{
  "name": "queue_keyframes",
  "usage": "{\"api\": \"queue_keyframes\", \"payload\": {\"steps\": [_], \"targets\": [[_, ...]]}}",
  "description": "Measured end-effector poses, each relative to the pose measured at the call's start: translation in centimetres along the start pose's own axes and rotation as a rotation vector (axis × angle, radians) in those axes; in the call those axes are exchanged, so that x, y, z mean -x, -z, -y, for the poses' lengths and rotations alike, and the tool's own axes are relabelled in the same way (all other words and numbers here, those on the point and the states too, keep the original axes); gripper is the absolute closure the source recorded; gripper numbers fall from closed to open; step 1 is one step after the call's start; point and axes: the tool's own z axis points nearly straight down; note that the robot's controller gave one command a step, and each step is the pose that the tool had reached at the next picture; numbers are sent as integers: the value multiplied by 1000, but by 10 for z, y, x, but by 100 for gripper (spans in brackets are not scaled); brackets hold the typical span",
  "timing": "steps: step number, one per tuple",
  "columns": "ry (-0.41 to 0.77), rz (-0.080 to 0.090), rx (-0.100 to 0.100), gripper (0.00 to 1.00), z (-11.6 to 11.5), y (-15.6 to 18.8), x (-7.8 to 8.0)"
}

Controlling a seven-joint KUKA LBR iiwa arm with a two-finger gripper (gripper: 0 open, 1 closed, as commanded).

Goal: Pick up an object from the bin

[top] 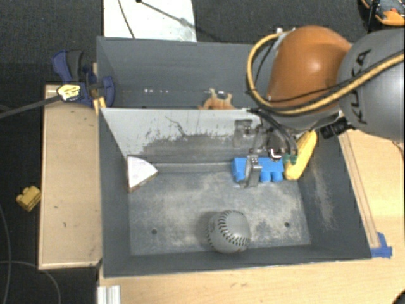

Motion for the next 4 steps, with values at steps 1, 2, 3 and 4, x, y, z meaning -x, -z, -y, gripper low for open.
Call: {"api": "queue_keyframes", "payload": {"steps": [1,2,3,4], "targets": [[-2,8,1,0,0,5,1],[112,10,0,0,-20,-54,-28],[531,6,-2,0,-38,-71,-38],[835,7,-2,0,-44,-72,-74]]}}
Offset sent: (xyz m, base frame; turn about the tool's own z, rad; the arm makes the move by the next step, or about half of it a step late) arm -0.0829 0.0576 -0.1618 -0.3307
